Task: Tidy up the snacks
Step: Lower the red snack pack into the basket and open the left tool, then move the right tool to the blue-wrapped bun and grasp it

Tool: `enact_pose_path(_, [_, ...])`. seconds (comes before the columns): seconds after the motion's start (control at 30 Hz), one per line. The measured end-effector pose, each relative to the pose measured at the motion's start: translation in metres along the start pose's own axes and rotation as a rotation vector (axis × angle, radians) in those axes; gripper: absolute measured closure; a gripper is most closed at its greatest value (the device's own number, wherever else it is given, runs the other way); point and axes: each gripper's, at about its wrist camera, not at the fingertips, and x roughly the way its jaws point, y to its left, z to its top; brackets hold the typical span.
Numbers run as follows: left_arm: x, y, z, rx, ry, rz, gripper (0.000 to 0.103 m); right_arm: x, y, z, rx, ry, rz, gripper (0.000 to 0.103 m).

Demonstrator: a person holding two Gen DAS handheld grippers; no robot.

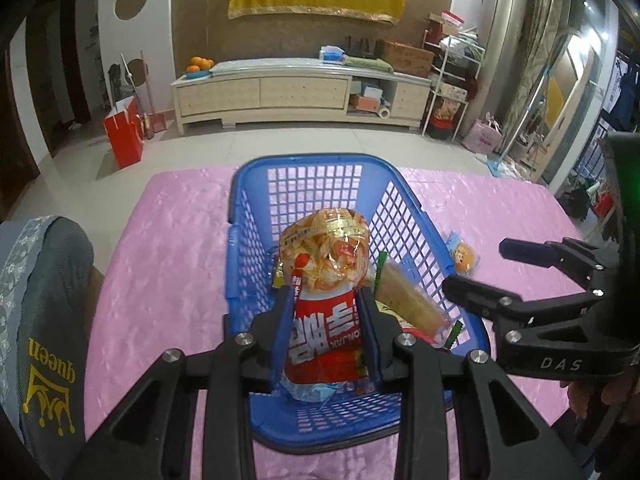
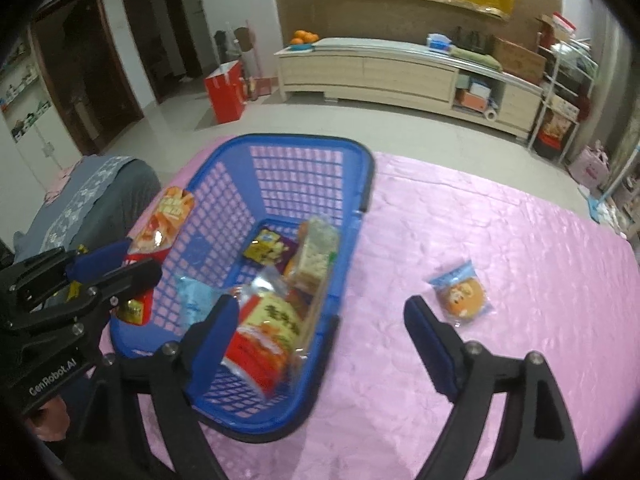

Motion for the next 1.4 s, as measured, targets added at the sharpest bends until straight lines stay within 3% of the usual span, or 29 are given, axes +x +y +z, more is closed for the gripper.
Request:
enact_pose_path(0.57, [0.040,0.003,-0.002,-0.003,0.073,-0.015,0.073,0.032,-0.013,-0.006,0.029,0.059,0.014,0.013])
enact_pose_path(0.63, [0.039,0.003,-0.003,-0.004,0.075,-0.009,0.068,0.033,-0.013,-0.006,0.031,0.063,0.017,0.013])
enact_pose_path(0.7, [0.039,0.004,-0.004,-0.010,0.085,0.012,0.052,0.031,-0.013,-0.007,0.027,0.062,0.010,0.013])
enact_pose_path(0.87, [0.031,0.002,-0.005,0.000,0.094,-0.002,0.036,0.021,-0.017,-0.008,0.037,0.050,0.015,0.013])
enact_pose_path(1.3, [-0.011,-0.031,0.015,0.004,0.081,0.001,0.031,-0.037,-0.046,-0.001,0.063,-0.031,0.023,0.013])
enact_pose_path(1.4, [-0.014,-0.037,0.025,-0.002,0.085,-0.006,0.022,-0.047,-0.058,0.005,0.064,-0.034,0.029,0.013])
